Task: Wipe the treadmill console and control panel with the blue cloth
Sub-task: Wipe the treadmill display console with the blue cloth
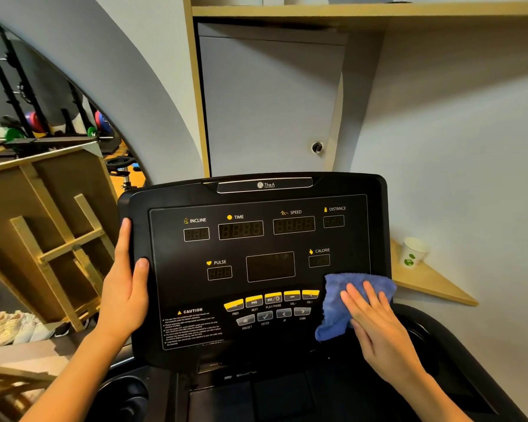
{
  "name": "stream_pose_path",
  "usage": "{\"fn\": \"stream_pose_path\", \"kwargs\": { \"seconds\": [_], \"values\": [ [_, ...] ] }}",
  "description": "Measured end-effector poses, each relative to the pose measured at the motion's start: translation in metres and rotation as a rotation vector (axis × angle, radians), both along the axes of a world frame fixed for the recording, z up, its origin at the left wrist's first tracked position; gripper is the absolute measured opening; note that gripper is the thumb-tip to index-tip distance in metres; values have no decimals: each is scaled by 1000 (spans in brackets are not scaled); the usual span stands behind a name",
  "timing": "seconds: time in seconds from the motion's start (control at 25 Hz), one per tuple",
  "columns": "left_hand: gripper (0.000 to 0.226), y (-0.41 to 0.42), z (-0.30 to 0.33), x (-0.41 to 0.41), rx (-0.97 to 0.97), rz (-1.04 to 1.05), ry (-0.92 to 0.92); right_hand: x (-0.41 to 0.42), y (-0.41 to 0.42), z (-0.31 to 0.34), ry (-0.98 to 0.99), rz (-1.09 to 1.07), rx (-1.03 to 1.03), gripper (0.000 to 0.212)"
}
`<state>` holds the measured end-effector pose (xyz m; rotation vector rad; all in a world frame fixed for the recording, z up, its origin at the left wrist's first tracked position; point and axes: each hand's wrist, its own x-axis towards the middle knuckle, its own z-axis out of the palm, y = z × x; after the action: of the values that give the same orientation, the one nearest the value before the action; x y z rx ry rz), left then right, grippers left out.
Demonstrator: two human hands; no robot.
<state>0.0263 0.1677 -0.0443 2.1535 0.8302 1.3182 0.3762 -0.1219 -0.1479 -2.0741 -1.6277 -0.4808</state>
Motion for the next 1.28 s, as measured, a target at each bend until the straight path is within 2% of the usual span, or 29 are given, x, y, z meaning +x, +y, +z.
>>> {"fn": "stream_pose_path", "kwargs": {
  "seconds": [0.16,0.28,0.48,0.8,1.28],
  "values": [
    [68,1,-1,-1,-14,11,5,10,31,27,-76,-48,16,49],
    [68,1,-1,0,-22,10,9,11,57,59,-9,-115,110,57],
    [67,0,0,-1,-29,-5,-4,9,95,104,62,-162,210,57],
    [64,3,-2,-2,-37,-10,-9,-26,134,120,148,-278,315,57],
    [63,4,-2,-1,-44,-19,-13,-131,196,136,76,-142,297,58]
  ]
}}
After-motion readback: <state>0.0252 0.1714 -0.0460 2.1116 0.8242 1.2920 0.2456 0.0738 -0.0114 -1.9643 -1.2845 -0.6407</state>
